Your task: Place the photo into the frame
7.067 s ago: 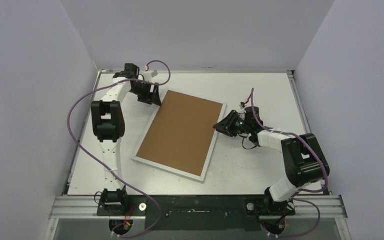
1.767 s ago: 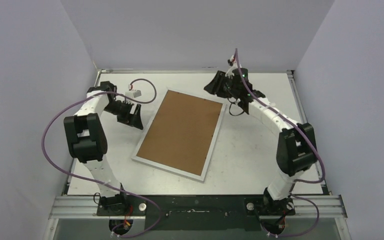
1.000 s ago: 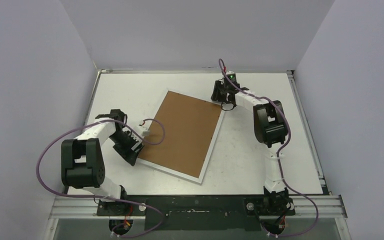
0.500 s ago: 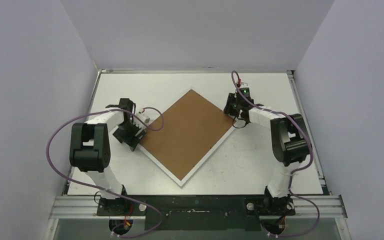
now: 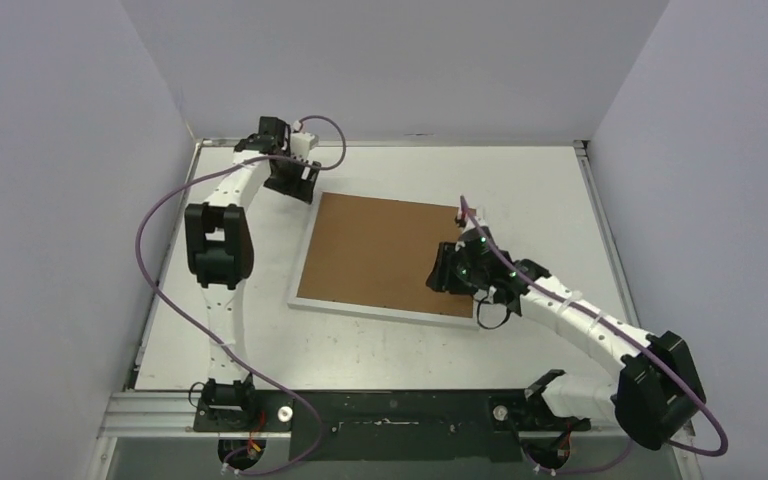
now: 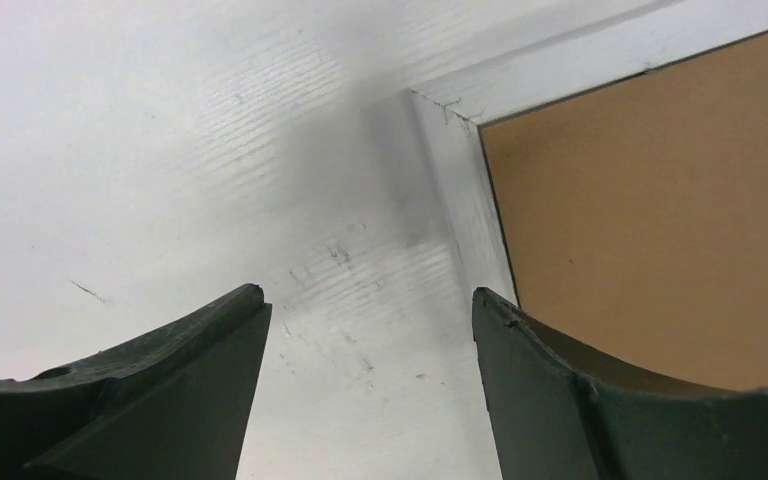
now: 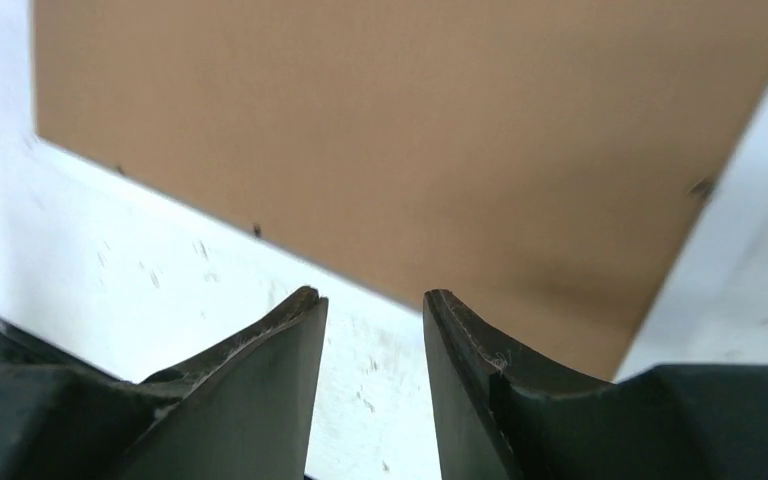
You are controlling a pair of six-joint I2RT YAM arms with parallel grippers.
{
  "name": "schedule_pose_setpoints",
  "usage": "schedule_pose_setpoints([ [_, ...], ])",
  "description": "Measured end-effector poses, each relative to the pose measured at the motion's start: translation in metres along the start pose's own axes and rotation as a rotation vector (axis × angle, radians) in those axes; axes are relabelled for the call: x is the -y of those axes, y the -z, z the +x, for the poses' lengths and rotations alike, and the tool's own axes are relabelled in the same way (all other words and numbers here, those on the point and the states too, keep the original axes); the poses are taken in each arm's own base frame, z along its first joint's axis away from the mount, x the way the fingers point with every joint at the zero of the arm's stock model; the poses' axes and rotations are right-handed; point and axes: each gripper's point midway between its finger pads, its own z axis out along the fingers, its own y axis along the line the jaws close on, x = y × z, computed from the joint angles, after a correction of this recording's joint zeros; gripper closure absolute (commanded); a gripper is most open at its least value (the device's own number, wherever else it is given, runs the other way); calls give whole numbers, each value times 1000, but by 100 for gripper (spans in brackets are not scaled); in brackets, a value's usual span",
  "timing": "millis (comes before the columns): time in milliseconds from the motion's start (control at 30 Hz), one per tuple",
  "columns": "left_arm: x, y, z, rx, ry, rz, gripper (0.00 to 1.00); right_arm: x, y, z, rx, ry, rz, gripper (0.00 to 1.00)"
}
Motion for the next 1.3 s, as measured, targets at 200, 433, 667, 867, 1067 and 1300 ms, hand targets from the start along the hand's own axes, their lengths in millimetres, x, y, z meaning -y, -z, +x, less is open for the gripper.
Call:
schedule_pose_setpoints([
  [200, -12, 43, 8, 15, 64, 93, 24, 6, 28, -141, 232, -40, 37, 58],
  [433, 10, 129, 138, -115, -17, 151, 24, 53, -46, -276, 348, 6, 110, 59],
  [667, 94, 132, 228, -273, -226, 297, 24, 120, -164, -251, 159, 1, 199, 60],
  [867, 98, 110, 226, -268, -311, 234, 24, 133, -176, -247, 134, -4, 195, 61],
  [1067, 94, 91, 228, -278, -311, 149, 24, 136, -169, -229, 142, -17, 171, 62],
  [1300, 62, 64, 206, -341, -218, 6, 24, 142, -122, -178, 138, -109, 177, 63],
])
